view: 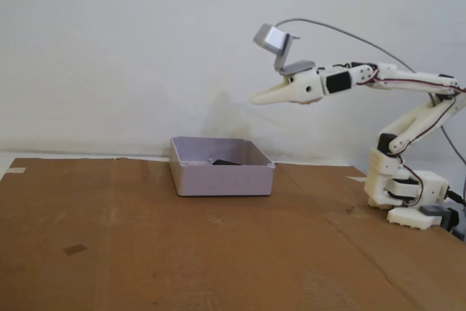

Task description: Grasp a block and put it in the box.

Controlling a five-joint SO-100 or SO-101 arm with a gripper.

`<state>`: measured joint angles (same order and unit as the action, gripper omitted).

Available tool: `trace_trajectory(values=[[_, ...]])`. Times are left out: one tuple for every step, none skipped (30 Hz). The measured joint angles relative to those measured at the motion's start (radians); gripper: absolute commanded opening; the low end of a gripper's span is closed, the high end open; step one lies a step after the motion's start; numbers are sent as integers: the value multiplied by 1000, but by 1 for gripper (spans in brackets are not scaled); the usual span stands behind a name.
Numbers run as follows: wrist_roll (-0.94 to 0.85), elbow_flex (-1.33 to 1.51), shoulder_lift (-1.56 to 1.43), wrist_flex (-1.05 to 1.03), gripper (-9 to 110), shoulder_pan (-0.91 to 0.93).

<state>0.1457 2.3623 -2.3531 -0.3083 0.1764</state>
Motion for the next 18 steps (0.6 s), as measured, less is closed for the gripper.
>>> trace_trajectory(values=[[0,25,-23,0,22,0],[0,49,-46,0,22,0],[0,77,-72,0,22,-2],[0,101,-98,0,22,-9],[0,127,-123,0,22,-15],[0,158,-150,0,22,-29],[0,187,-181,0,22,-40],[0,216,-209,0,22,-51],[0,247,-238,0,22,-60],[0,281,-268,0,22,-69],[0,314,-301,0,22,-77],[0,350,-331,0,22,-84],[0,388,-365,0,22,-94],[0,423,-402,0,22,-104],[0,460,-436,0,22,-118],[0,497,-472,0,22,-129],[0,531,-511,0,22,-141],[0,563,-548,0,22,-147]])
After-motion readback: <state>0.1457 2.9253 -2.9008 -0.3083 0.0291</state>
